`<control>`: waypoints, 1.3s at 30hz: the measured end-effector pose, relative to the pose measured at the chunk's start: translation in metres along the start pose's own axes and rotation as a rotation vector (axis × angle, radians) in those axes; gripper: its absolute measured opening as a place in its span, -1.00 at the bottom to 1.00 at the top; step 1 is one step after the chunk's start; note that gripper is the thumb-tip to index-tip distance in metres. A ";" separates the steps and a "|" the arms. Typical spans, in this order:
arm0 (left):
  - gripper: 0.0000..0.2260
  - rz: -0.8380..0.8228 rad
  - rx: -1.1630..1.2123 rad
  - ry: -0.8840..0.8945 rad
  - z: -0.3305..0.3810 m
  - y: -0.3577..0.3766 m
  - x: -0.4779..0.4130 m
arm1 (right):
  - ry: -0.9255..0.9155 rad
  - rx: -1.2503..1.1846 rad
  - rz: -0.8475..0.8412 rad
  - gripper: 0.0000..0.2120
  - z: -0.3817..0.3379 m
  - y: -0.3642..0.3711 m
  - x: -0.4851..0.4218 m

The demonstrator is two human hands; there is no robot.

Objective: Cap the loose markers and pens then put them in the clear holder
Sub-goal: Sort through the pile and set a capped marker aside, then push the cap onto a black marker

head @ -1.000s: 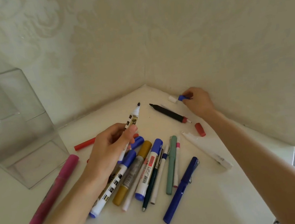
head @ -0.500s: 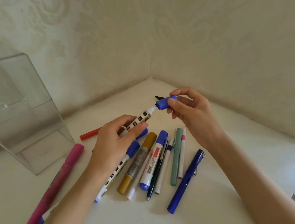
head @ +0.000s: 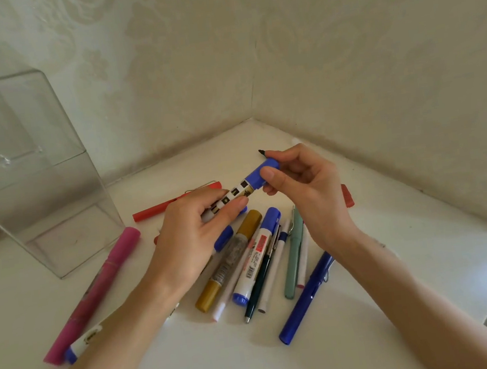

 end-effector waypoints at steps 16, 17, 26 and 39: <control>-0.69 0.037 -0.170 -0.040 -0.002 -0.005 -0.009 | -0.035 0.329 -0.049 -0.84 -0.001 -0.003 -0.006; -0.69 0.080 -0.262 -0.013 -0.001 -0.007 -0.011 | -0.055 0.442 -0.040 -0.80 -0.003 -0.011 -0.014; -0.69 0.110 -0.777 -0.053 -0.022 -0.007 -0.010 | 0.343 1.153 0.062 -0.75 0.030 -0.087 -0.046; -0.72 0.161 -0.456 -0.010 -0.015 -0.008 -0.008 | 0.261 0.771 0.222 -0.84 0.010 -0.043 -0.028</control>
Point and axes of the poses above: each hand's wrist, its own x-axis away from the middle knuckle, its own y-axis out of the palm, z = x × y, the point moved 4 cm from there along -x, towards the middle knuckle, and after that the axes turned 9 degrees about -x, right-handed, at the moved point
